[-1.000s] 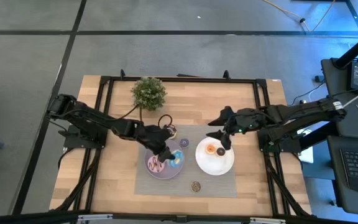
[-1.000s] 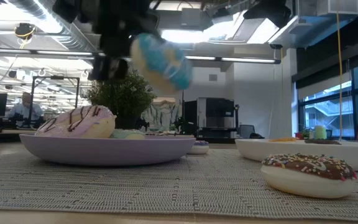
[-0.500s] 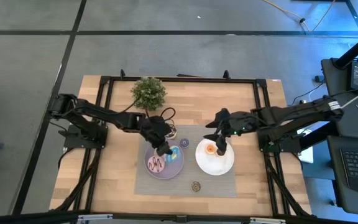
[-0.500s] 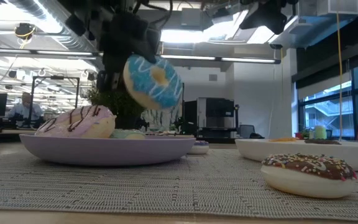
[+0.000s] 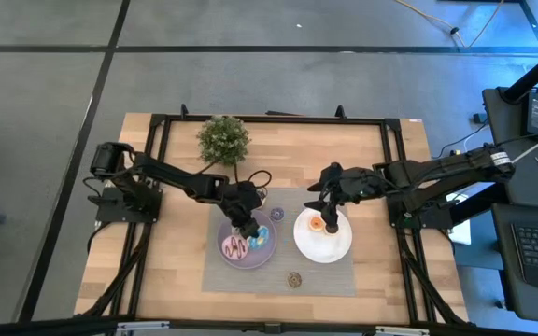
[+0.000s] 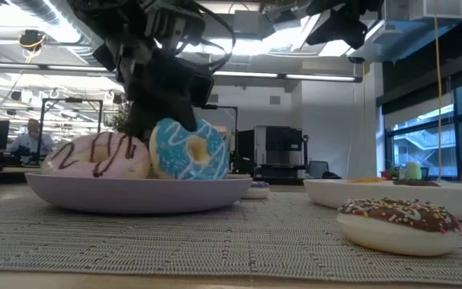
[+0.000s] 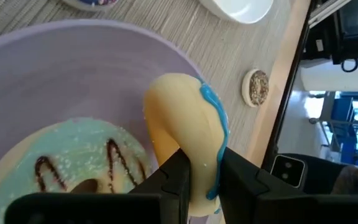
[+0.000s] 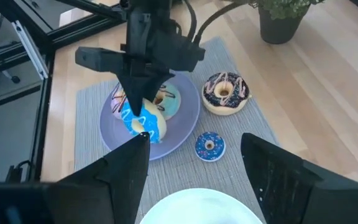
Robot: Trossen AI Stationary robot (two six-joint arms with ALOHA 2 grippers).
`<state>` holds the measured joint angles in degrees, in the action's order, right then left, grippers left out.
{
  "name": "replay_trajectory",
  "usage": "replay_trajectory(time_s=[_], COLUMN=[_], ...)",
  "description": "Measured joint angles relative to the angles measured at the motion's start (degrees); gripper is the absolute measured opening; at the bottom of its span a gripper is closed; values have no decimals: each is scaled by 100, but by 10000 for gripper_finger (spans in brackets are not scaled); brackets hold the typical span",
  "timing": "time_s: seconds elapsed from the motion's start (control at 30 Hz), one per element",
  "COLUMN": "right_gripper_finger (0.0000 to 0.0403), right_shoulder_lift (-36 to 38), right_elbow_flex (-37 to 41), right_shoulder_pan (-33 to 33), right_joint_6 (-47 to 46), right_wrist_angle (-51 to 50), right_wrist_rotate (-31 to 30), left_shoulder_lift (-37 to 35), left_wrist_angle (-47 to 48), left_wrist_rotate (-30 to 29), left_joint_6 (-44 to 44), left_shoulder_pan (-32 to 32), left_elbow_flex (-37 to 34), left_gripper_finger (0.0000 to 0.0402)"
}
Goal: Pick & Place donuts
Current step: Put the large blue donut on the purple plate
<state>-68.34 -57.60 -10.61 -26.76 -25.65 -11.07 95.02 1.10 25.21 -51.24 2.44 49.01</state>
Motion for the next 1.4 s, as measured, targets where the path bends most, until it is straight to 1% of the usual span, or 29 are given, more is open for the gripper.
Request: replay_trajectory(time_s=[0.2, 0.33, 0.53, 0.67, 0.8, 1.0, 1.4], right_gripper_finger=[254, 254, 254, 254, 254, 254, 254], right_shoulder_lift=[0, 0, 0, 0, 0, 0, 0], right_elbow_flex=[0, 0, 0, 0, 0, 0, -2], right_shoulder_pan=[0, 0, 0, 0, 0, 0, 0], right_joint_6=[2, 4, 7, 15, 22, 24, 24], right_wrist_angle=[-7, -17, -18, -20, -40, -50, -208], right_wrist_rotate=[2, 2, 6, 7, 7, 11, 11], left_shoulder_lift=[-41, -39, -17, -17, -17, -17, -17], left_wrist_angle=[-176, -130, -132, -128, -122, -86, -85], left_wrist_rotate=[-3, -41, -383, -382, -376, -369, -302], left_joint_6=[117, 169, 167, 346, 253, 120, -7], left_shoulder_pan=[-10, -41, -46, -113, -166, -179, -179], left_elbow_flex=[0, 0, 0, 0, 0, 0, 0], left_gripper_finger=[61, 61, 61, 61, 68, 89, 165])
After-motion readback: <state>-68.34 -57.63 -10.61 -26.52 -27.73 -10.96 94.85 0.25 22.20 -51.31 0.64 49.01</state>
